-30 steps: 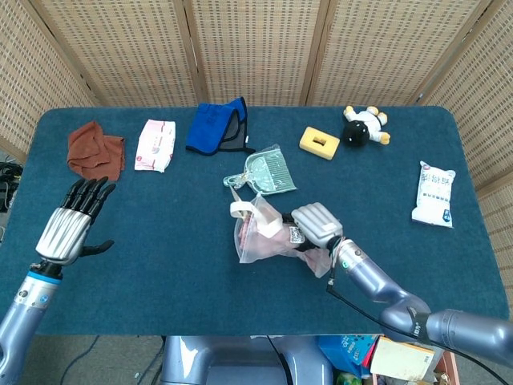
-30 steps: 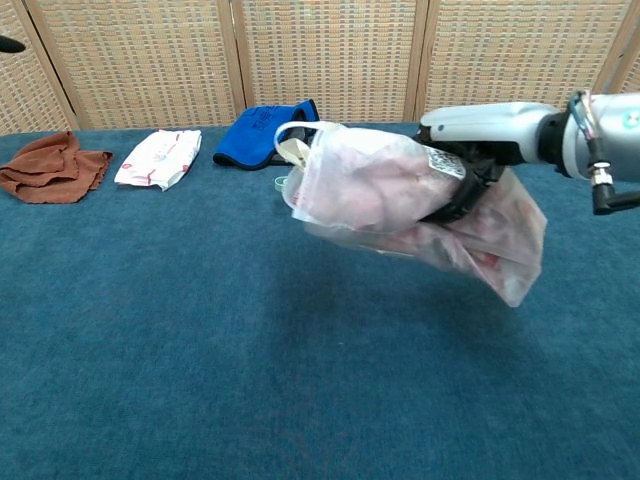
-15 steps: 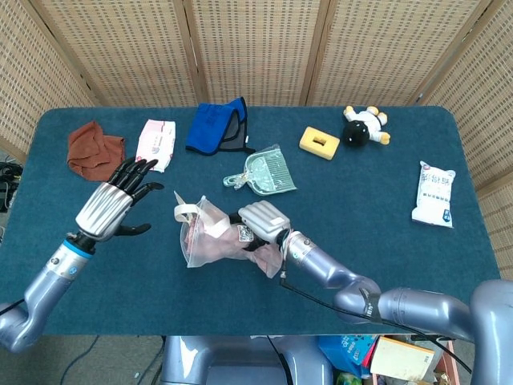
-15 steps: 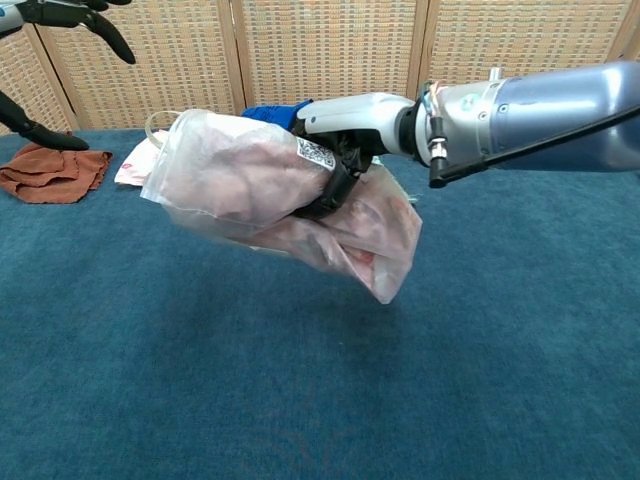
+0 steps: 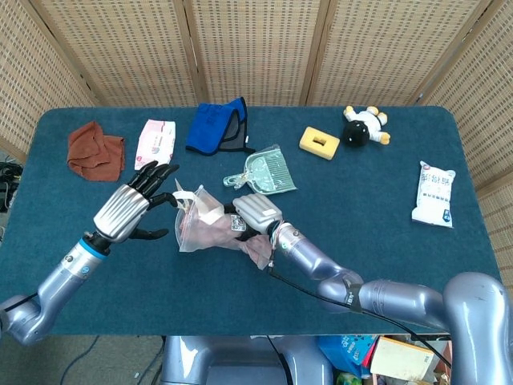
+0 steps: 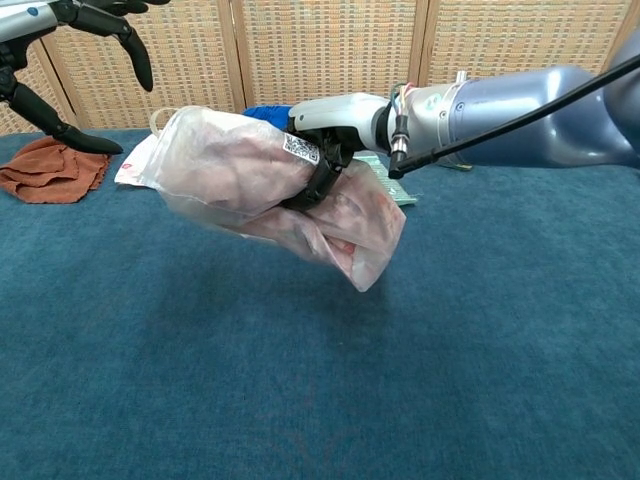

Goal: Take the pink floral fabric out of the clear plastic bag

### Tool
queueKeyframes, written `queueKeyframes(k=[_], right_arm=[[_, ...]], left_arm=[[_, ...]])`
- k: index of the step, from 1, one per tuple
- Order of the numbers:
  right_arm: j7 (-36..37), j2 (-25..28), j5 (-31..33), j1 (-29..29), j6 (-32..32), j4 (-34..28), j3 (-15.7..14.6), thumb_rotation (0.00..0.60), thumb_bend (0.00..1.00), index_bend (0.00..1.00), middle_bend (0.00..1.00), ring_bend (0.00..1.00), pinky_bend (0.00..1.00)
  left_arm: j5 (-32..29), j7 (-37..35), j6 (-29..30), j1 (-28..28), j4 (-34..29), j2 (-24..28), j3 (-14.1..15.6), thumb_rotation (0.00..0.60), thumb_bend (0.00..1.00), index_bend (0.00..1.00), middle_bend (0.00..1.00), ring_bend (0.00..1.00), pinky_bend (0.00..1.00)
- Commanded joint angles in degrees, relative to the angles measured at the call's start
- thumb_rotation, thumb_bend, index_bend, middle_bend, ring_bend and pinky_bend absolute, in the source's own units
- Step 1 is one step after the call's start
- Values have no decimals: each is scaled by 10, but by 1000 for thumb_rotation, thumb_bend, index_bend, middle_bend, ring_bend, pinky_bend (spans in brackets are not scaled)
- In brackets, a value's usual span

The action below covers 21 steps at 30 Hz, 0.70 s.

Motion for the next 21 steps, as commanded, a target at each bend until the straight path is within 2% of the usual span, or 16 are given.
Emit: queueKeyframes(k=[1, 21], right_arm=[[2, 2, 1, -1, 2, -2, -2, 600, 1000, 557, 627, 605, 663], [22, 14, -13, -3, 8, -14, -13, 600, 1000, 557, 628, 605, 663]], left_arm=[[-4, 2, -4, -4, 1, -6, 2, 600, 106, 476, 0, 0, 0], [-37, 44, -23, -30, 23, -48, 3, 600, 108, 484, 0, 0, 0]])
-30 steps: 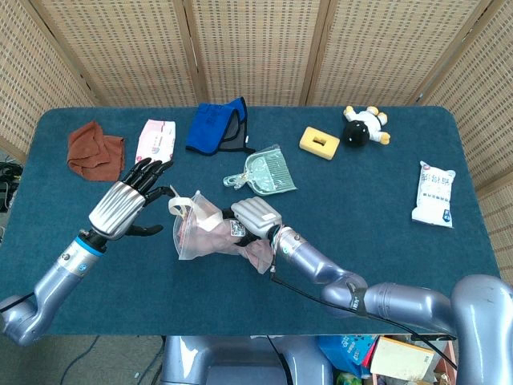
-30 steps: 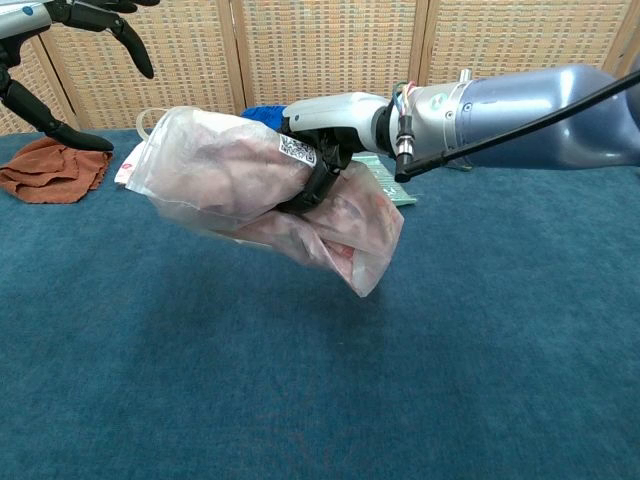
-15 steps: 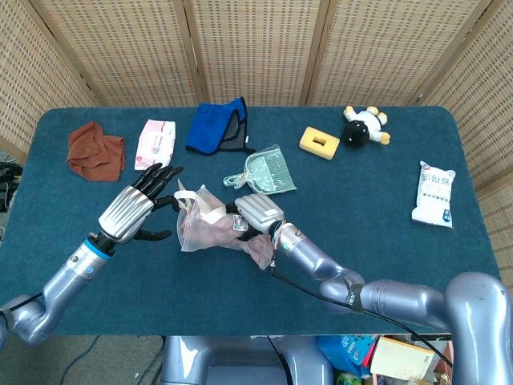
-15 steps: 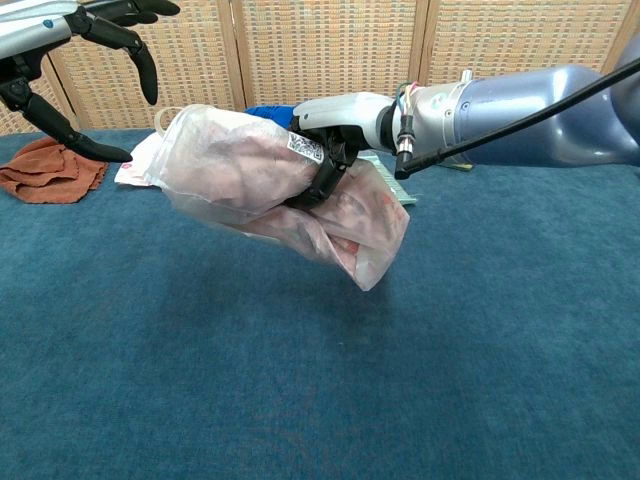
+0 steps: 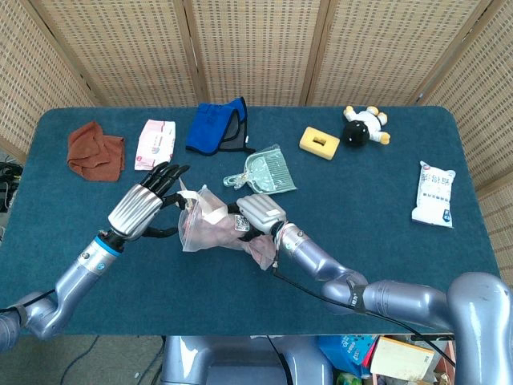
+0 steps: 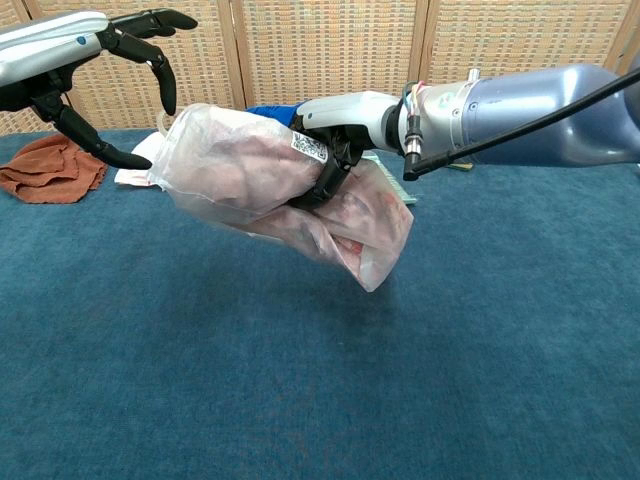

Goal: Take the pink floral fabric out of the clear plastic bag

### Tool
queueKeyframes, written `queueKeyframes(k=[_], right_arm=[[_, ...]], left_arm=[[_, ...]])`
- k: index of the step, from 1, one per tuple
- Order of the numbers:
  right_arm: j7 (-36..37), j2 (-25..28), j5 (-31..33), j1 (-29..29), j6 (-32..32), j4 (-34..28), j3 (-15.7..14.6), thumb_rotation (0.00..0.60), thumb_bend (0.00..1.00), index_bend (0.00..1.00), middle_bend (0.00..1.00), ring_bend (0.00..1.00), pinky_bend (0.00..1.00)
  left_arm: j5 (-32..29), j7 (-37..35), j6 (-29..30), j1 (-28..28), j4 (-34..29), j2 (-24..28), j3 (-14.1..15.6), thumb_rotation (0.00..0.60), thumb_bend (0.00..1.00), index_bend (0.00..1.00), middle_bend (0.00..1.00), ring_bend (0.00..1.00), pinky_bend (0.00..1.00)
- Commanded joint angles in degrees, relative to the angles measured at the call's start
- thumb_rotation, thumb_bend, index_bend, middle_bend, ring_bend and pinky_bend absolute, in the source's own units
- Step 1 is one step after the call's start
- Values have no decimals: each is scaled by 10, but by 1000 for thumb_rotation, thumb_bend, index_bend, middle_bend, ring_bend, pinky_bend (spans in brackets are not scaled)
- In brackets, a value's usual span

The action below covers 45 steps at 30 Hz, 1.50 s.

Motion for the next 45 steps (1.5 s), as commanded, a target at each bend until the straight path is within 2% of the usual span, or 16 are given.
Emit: queueKeyframes(k=[1, 7, 17, 26, 30, 37, 45], right_arm=[[1, 2, -2, 0, 0, -2, -1, 600, 1000, 557, 628, 605, 663], [4, 5, -5, 0, 0, -4, -4, 600, 1000, 557, 629, 605, 663], [13, 14, -12, -2, -2, -8, -8, 600, 1000, 558, 630, 605, 663], [14, 21, -13, -2, 2, -10, -13, 600, 1000, 558, 630, 605, 663], [13, 24, -14, -2, 5, -14, -15, 600, 1000, 558, 630, 605, 663], [13, 26, -14, -1, 6, -18, -18, 600, 1000, 562, 633, 605, 663], [7, 25, -13, 3, 8, -20, -23, 600, 1000, 563, 634, 605, 663]], left_arm=[[-4, 5, -5, -5, 0, -5, 0, 600, 109, 485, 0, 0, 0], [-15, 19, -7, -13, -3, -14, -6, 600, 113, 496, 0, 0, 0], [-33, 29, -20, -21, -23, -10, -9, 600, 173, 517, 0, 0, 0], [-119, 43, -77, -25, -109, 39, -24, 600, 173, 517, 0, 0, 0], [-154, 78, -89, -26, -135, 50, -29, 600, 173, 517, 0, 0, 0], [-208, 125, -98, -31, -149, 44, -36, 600, 173, 517, 0, 0, 0], [-231, 100, -110, -37, -151, 41, -46, 600, 175, 518, 0, 0, 0]])
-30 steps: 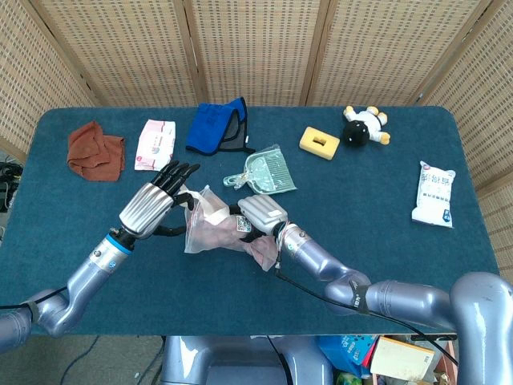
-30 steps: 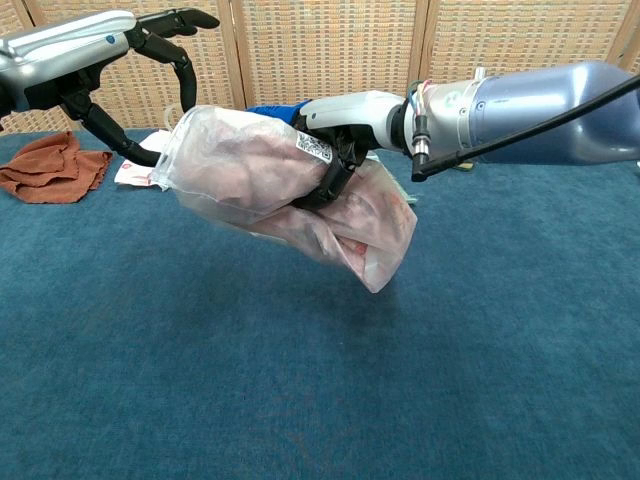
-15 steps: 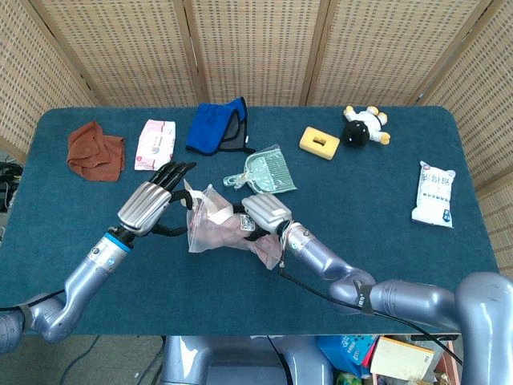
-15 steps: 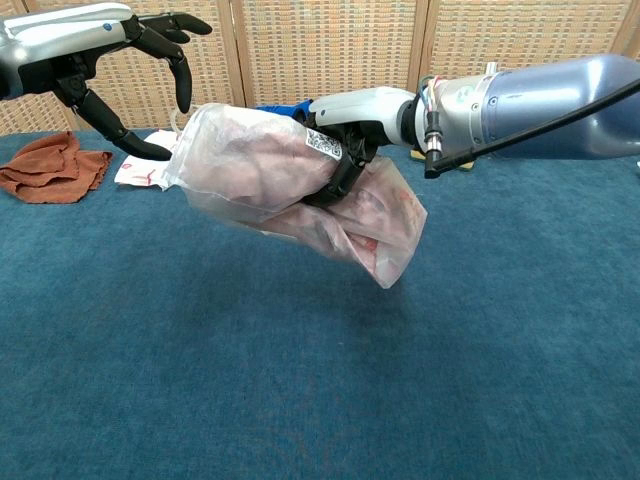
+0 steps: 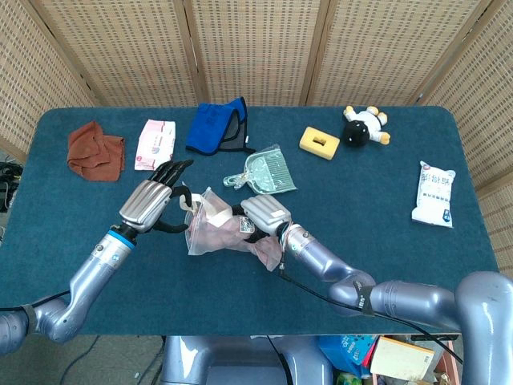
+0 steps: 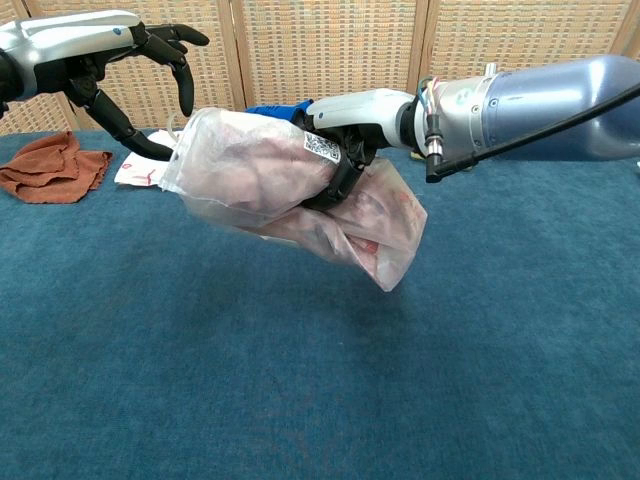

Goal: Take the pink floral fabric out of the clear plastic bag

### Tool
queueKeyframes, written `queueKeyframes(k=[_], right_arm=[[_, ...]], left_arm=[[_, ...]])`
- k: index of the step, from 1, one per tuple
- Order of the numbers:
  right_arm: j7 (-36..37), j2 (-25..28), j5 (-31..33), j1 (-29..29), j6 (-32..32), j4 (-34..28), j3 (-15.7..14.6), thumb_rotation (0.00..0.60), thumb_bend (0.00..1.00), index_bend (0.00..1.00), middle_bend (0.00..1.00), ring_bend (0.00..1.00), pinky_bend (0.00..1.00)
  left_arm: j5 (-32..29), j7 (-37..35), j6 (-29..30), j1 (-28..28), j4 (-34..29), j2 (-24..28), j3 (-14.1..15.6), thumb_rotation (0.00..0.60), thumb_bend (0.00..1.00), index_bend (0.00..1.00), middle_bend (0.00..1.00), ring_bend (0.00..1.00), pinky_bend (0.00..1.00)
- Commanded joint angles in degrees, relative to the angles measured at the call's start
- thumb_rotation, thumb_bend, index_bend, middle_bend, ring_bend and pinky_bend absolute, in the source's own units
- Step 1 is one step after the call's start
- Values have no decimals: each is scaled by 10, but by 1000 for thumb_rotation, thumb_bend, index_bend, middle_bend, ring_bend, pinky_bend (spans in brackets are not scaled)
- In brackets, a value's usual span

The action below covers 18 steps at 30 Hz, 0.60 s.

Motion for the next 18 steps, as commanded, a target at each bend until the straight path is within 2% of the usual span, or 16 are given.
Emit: queueKeyframes(k=[1, 10, 18], right_arm=[[-1, 0, 0, 1, 1, 0, -1, 600, 1000, 563, 634, 605, 663], [-1, -3, 6, 2, 4, 0, -2, 600, 1000, 563, 634, 605, 663], [0, 1, 7, 2, 6, -6, -2, 600, 1000, 563, 635, 605, 663]], left_arm=[[-6, -5, -3, -1, -3, 2, -3, 600, 175, 518, 0, 0, 0], [-29, 5, -12, -3, -23, 5, 1, 600, 175, 526, 0, 0, 0], [-42, 23, -2, -6, -15, -14, 2, 600, 176, 532, 0, 0, 0]])
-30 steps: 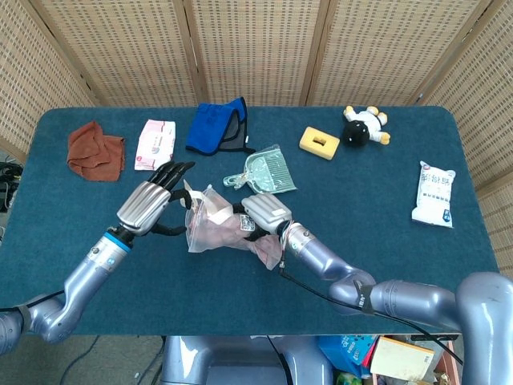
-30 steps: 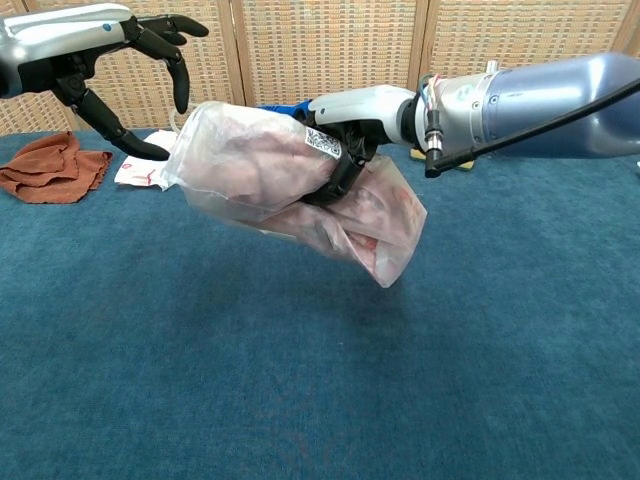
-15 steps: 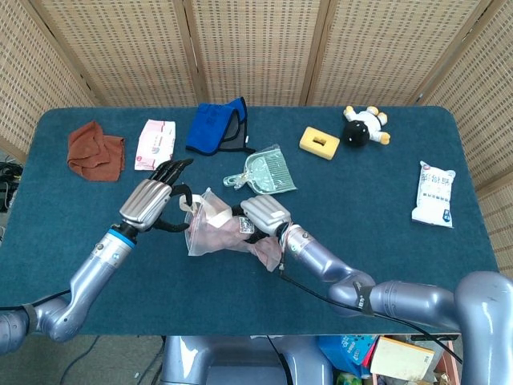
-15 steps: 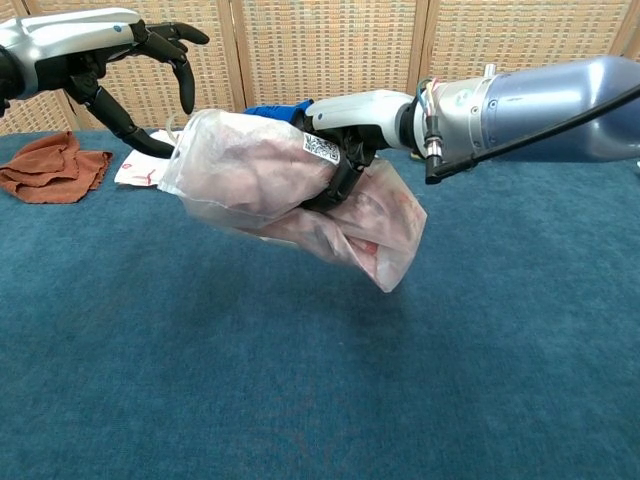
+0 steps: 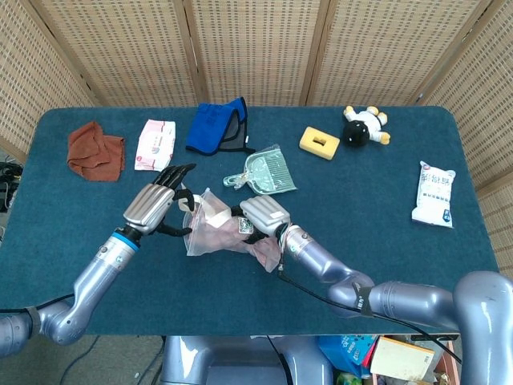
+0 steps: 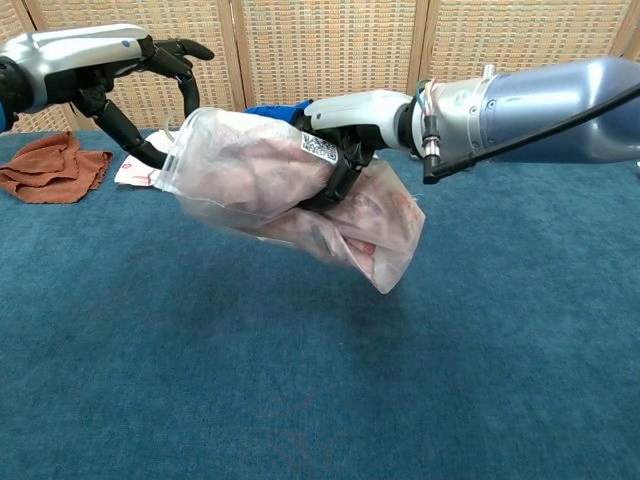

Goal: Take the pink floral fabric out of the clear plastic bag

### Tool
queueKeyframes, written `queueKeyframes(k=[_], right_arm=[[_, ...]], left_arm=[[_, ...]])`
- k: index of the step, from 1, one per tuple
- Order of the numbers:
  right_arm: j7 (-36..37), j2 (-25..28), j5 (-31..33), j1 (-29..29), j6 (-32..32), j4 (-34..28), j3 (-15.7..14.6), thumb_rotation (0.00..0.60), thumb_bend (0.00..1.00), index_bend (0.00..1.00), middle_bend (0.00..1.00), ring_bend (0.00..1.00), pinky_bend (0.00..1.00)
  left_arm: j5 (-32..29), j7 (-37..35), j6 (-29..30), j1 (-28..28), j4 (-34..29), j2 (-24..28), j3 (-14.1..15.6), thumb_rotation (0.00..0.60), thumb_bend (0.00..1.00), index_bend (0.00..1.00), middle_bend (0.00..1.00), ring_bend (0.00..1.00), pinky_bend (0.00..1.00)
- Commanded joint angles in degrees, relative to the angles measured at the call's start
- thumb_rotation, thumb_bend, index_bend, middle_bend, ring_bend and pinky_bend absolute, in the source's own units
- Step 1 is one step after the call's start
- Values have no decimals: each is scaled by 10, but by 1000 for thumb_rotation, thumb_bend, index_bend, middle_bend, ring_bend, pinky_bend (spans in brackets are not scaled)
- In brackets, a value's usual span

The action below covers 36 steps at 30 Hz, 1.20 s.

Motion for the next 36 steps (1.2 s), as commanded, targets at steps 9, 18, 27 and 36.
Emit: queueKeyframes(k=[9, 18, 27, 36], right_arm=[[1, 1, -1, 1, -4, -1, -4, 600, 1000, 563, 635, 605, 663], [3, 4, 0, 3, -3, -5, 0, 600, 1000, 563, 636, 605, 663], [1, 7, 7, 5, -2, -8, 0, 600, 1000, 563, 637, 605, 663], [4, 9, 9, 6, -2, -13, 1, 600, 1000, 564, 638, 605, 663]], left_arm=[[-9, 9, 7, -7, 13, -20, -5, 600, 175, 532, 0, 0, 0], [-11, 16, 7, -12, 17, -30, -3, 600, 175, 533, 0, 0, 0], [-9, 26, 11, -18, 23, -45, -3, 600, 175, 533, 0, 0, 0], [-9, 42, 8, -26, 30, -57, 1, 600, 175, 532, 0, 0, 0]])
